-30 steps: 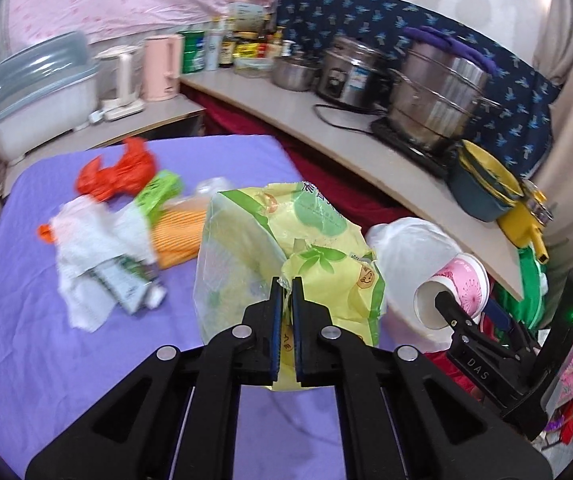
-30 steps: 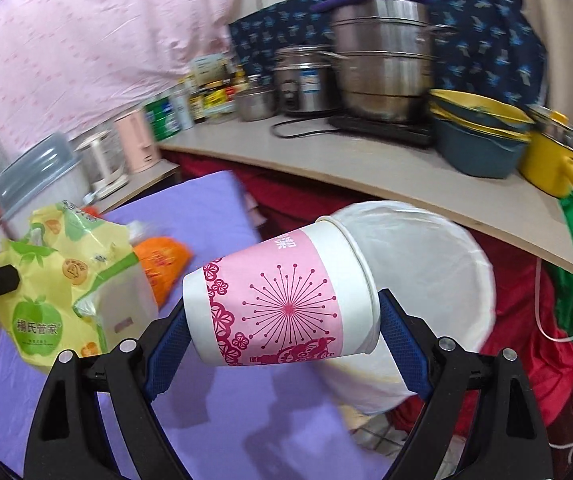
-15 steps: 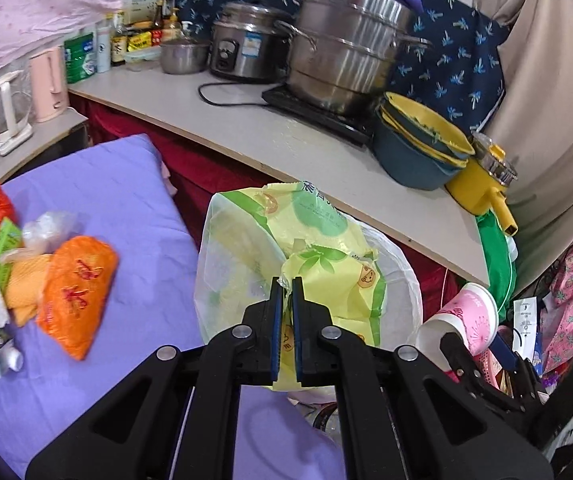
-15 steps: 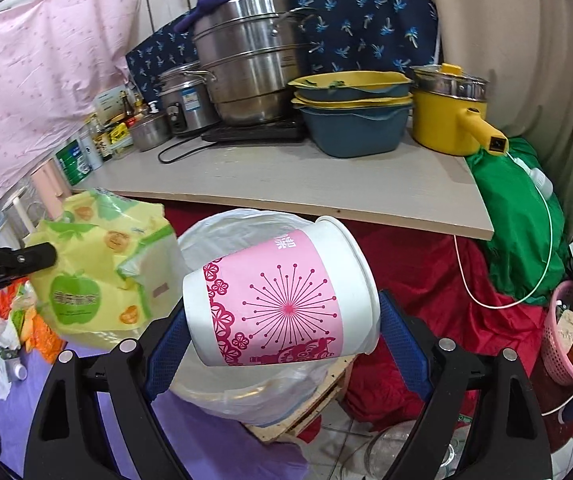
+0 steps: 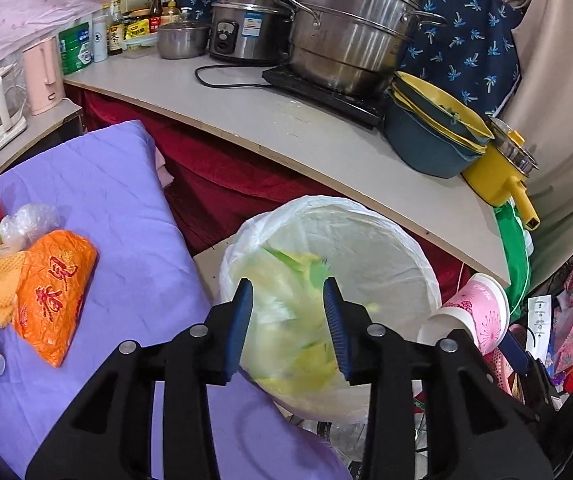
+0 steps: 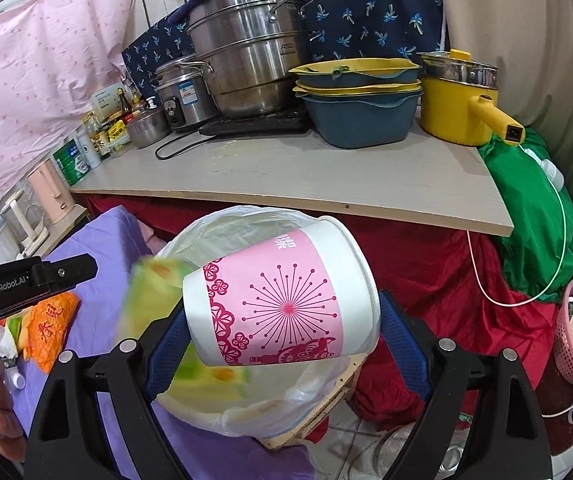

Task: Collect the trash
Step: 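Carry the bag and cup over the white bin and release both, then move both tools back over the remaining trash on the table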

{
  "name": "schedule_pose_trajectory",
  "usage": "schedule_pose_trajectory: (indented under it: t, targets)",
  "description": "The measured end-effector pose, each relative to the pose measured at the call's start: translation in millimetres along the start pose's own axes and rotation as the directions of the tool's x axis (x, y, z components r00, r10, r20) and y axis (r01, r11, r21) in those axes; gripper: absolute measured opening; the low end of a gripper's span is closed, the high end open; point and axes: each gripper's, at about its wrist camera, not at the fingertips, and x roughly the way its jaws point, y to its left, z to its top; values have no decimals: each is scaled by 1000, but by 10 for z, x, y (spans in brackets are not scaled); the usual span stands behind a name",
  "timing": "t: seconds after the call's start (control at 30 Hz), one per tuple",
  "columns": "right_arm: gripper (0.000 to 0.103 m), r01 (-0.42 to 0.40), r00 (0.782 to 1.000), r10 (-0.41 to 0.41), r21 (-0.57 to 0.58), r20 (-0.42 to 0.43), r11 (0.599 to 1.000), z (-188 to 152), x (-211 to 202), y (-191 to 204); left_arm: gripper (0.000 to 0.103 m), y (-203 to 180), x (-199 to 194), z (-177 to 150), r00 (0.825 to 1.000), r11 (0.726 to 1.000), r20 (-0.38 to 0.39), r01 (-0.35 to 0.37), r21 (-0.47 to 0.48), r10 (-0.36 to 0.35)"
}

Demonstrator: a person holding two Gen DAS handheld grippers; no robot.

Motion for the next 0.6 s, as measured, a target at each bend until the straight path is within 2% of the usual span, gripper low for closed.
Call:
schedule_pose_trajectory:
  t: [0.13,0.4,0.47,0.6]
  targets:
    - [85,-13,1000,13,-11,-1,1000,51,78,91,45,121,-57,13,1000,999,14,-19,-27,20]
    - [86,-34,999,34,-29,-8,999,80,156,259,47,301,-167,-14,996,997,40,-73,-38,75]
    - [86,-37,999,37,-33,-6,999,76,155,301,53,347,-188,-30,995,995,43,-84,-45,86]
    - [86,-36,999,36,-51,-1,998,84,158,373,56,413,-230,-57,993,994,53,-99,-56,102]
